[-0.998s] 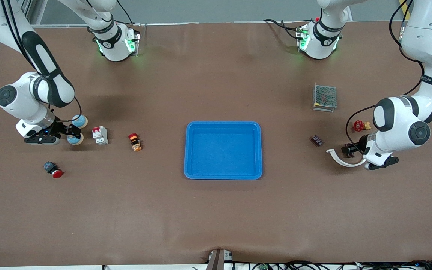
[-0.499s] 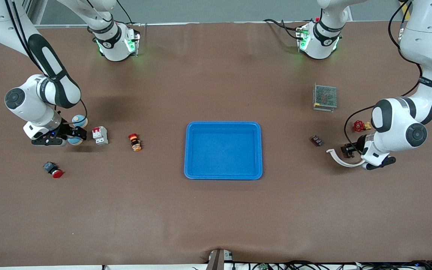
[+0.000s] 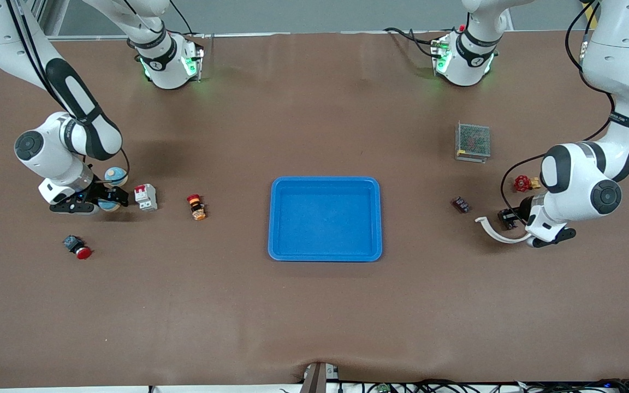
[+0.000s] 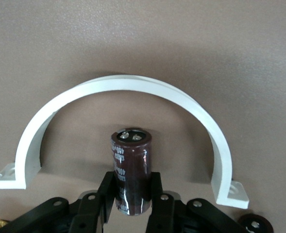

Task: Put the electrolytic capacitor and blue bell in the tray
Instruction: 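Close the right gripper on the bell while the left gripper grasps the capacitor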

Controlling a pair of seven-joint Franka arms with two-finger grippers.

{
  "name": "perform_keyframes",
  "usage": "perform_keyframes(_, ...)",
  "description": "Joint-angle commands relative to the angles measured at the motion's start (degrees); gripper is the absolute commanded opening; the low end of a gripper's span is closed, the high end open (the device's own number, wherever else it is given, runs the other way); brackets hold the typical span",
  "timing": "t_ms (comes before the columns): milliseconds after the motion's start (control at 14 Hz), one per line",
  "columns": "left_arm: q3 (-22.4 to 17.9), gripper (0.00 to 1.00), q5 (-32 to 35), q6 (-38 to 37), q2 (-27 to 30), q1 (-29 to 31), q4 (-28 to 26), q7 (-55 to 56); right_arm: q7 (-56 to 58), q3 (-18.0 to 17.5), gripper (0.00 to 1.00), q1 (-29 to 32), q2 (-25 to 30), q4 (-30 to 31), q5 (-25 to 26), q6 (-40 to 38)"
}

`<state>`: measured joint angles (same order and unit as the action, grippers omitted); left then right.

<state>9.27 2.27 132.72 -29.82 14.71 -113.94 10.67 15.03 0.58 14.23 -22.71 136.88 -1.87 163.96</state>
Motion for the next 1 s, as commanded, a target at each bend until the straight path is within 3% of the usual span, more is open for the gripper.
perform_keyframes(0,0.75,0.02,-0.16,-5.43,4.32,-0.47,0.3,0.14,-0.27,-0.23,1.0,0.71,0.12,0.14,0.03,0.49)
perform_keyframes(71,1.7,0.01,-0.25,-6.93,5.29,-0.73,0.39,0.32,-0.27,-0.32,1.0,0.89,0.12,0.14,-0.06,0.49)
perform_keyframes(143,2.76,0.01,-0.42,-7.64,6.34,-0.73,0.47,0.41,-0.09,-0.23,0.83,0.98,0.21,0.14,0.03,0.4)
perform_keyframes(285,5.21,0.01,-0.95,-9.48,7.14,-0.82,1.96,3.38,0.61,-0.32,0.23,1.15,0.29,0.23,-0.06,-0.12)
perform_keyframes(356,6.8,0.01,-0.95,-11.41,7.15,-0.82,3.27,6.01,0.61,-0.32,0.0,1.07,0.29,0.14,0.03,-0.21)
perform_keyframes(641,13.13,0.01,-0.95,-14.85,6.35,-1.95,6.27,18.13,1.05,-0.41,0.0,0.63,1.26,0.14,0.03,-1.35)
perform_keyframes(926,14.55,0.01,-1.13,-14.85,3.9,-8.09,8.38,28.5,1.32,-2.42,0.0,0.19,6.69,-1.17,0.03,-8.89)
